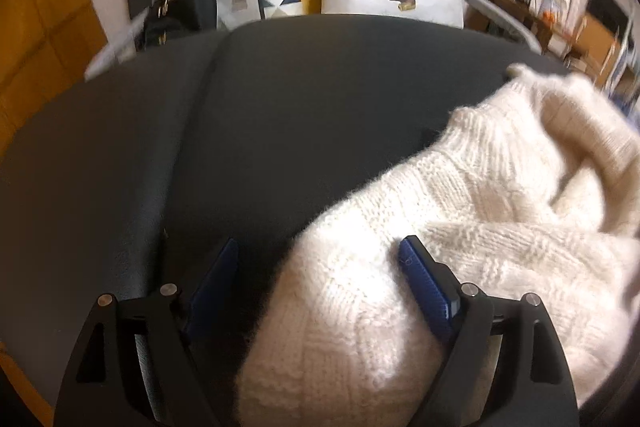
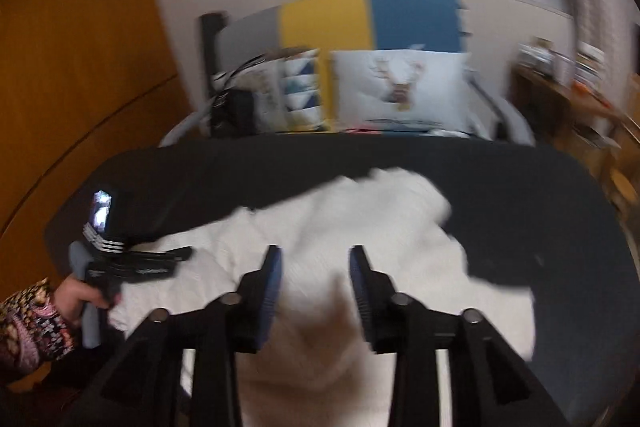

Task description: Fold clothes

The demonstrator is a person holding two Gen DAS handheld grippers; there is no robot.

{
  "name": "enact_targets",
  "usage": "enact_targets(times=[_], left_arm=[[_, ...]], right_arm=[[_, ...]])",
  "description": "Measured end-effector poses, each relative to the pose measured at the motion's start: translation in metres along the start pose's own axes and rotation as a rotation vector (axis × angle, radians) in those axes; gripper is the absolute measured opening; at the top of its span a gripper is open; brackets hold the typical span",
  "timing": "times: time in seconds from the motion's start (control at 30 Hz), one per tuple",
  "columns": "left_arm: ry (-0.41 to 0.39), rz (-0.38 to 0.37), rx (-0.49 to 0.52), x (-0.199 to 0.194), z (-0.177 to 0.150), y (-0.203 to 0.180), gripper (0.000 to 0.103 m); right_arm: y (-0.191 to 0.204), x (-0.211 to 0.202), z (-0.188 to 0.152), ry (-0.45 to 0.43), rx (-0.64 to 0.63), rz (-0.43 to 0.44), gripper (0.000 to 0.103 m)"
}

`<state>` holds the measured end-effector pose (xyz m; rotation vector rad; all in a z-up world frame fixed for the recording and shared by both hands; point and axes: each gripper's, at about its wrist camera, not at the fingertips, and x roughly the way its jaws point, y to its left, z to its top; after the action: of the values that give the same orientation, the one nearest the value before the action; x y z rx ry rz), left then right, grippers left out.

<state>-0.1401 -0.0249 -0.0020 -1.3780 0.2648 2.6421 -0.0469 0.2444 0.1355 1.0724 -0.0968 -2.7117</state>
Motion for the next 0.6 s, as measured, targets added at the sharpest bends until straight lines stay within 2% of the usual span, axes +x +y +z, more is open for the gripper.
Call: enact_targets(times=[0.13,0.23,0.3,0.4,0.47,0.6], left_arm=[[-0.013,0.059,0.086,0.003,0.008,-0.011,0.092],[0.018,0.028,0.053,0.007,0.012,-0.005,0.092],[0.015,0.005,0.024,0.009,0.009,0.000,0.092],[-0.020,0.008,0.034,0.005,0.004,0.000,0.092],[-0.033,0.034,0.062,0.005,0.002,-0.006,0.092],[-0.065,0.068,0.117,0.007,0.000,-0.022,0.087]], right_arm=[[0.023,0.072,0.043,0.176,-0.229,-0.101,0.041],[0.045,0.130,0.063,0.308,-0.437,-0.132,0.042],[0.051,0.161,0.058,0.422,-0.496,-0.117,0.044],[0.058,0.204,0.043,0.573,-0.554,-0.103,0.047],[0.056,0.222,0.030,0.596,-0.544,-0.145,0.047],[0.049,0.220,0.029,0.551,-0.471,-0.155,0.032]])
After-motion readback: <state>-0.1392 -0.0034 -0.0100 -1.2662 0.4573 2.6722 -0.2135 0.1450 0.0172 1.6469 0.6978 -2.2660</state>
